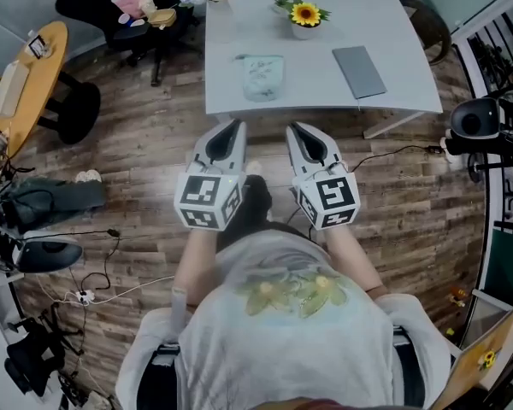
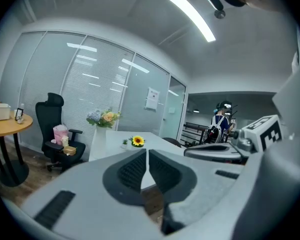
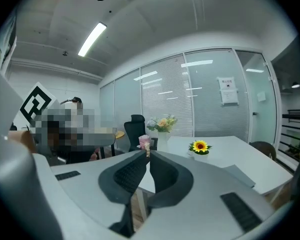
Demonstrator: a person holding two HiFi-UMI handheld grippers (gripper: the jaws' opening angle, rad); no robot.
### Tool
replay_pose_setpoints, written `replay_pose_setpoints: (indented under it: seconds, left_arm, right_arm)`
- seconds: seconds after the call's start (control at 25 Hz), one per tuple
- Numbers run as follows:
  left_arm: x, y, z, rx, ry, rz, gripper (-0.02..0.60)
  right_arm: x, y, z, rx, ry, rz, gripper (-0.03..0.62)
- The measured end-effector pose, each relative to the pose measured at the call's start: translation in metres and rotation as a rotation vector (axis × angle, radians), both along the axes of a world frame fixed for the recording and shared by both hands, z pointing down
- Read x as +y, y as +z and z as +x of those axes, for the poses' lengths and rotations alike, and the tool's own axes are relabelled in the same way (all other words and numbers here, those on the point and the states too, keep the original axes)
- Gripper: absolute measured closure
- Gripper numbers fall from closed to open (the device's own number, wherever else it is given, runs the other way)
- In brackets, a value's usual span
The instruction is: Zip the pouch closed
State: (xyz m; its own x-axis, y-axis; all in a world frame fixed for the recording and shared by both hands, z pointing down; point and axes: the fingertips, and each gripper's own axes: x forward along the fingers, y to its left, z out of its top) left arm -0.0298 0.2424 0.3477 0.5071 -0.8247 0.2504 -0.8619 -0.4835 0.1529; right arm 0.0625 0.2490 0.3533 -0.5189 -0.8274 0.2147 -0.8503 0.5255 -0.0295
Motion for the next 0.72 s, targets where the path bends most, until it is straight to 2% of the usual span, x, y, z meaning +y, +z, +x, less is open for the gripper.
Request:
replay_pose_setpoints:
  seconds: [0.2, 0.32, 0.52, 0.72]
  left_arm:
    - [-0.015, 0.001, 0.007, -0.025, 0.050, -0.008, 0.561]
    - [-0.028, 0.008, 0.008, -0.062, 0.069, -0.022, 0.492]
    - [-0.053, 0.025, 0.007, -0.124, 0.111, -0.072, 0.387]
    - [-0.083, 0.030, -0.002, -0.134, 0.111, -0.085, 0.373]
  right_arm:
    - [-0.015, 0.005, 0.007, 0.059, -0.027, -0.001, 0.568]
    - [-0.027, 0.014, 0.010, 0.078, -0.052, -0.038, 0.476]
    - [-0.050, 0.021, 0.017, 0.132, -0.065, -0.049, 0.441]
    - [-0.076, 0.026, 0.019, 0.140, -0.101, -0.074, 0.439]
